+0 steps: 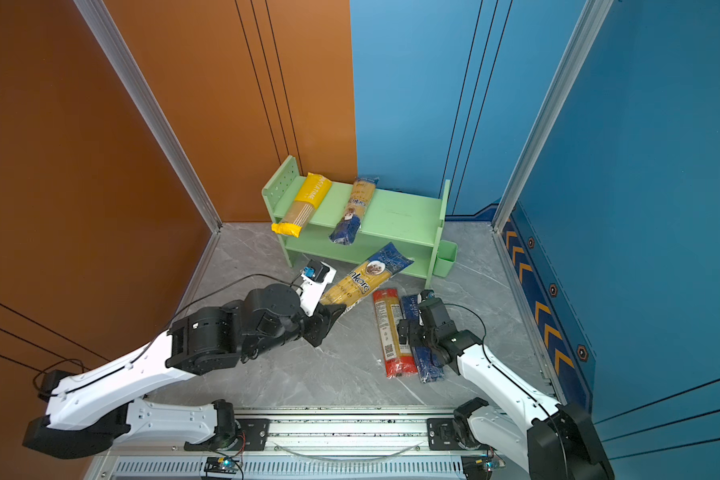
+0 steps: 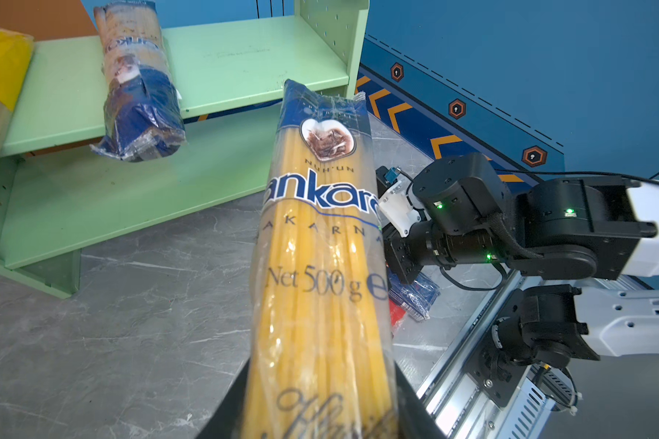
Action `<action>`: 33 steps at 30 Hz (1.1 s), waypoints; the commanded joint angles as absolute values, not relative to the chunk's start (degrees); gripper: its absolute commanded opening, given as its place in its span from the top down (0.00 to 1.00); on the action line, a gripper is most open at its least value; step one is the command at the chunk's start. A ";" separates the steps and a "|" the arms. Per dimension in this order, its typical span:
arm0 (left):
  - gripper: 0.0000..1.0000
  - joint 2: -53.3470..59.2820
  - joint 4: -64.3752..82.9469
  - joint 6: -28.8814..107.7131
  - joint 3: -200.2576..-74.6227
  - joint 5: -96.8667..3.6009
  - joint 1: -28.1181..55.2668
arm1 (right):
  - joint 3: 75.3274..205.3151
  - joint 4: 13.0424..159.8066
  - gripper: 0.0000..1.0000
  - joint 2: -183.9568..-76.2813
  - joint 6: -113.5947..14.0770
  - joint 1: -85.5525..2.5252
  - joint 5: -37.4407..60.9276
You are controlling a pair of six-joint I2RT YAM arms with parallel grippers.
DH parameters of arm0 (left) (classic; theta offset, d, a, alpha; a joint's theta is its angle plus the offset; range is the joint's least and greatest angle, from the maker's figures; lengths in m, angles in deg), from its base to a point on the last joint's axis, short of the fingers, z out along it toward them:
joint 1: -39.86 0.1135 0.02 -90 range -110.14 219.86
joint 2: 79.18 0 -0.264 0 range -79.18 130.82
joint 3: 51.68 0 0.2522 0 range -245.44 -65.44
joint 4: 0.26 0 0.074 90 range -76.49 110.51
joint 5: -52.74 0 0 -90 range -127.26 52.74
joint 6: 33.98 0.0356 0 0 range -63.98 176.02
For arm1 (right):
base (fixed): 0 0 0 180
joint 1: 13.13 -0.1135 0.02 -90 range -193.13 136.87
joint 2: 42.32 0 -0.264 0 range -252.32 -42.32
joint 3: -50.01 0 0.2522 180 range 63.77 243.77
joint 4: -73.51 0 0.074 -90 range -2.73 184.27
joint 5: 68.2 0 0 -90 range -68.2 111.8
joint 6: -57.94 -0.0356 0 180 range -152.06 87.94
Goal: Place and organize the pasta boxes and bags onto the shelf
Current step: 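Lift the ankara pack upright with the left gripper and swing it toward the shelf, then carry the ankara pack over the upper tier with the left gripper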
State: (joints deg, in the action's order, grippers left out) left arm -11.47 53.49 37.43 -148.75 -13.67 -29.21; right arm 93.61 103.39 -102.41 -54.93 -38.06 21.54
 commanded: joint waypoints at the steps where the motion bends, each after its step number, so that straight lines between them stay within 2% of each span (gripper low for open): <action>1: 1.00 -10.97 40.49 42.53 -154.98 -7.42 -29.83 | 94.62 105.23 0.00 -101.64 -54.95 -37.65 20.65; 8: 1.00 -6.11 28.98 50.37 -158.48 -1.27 -28.95 | 93.79 104.47 0.00 -101.21 -56.27 -37.65 20.25; 18: 1.00 3.56 18.07 51.61 -164.49 -1.52 -21.46 | 93.04 105.31 0.00 -98.14 -56.56 -37.61 20.70; 33: 1.00 23.70 18.07 48.62 -180.25 -3.35 -14.81 | 92.07 107.52 0.00 -93.50 -57.73 -37.22 20.92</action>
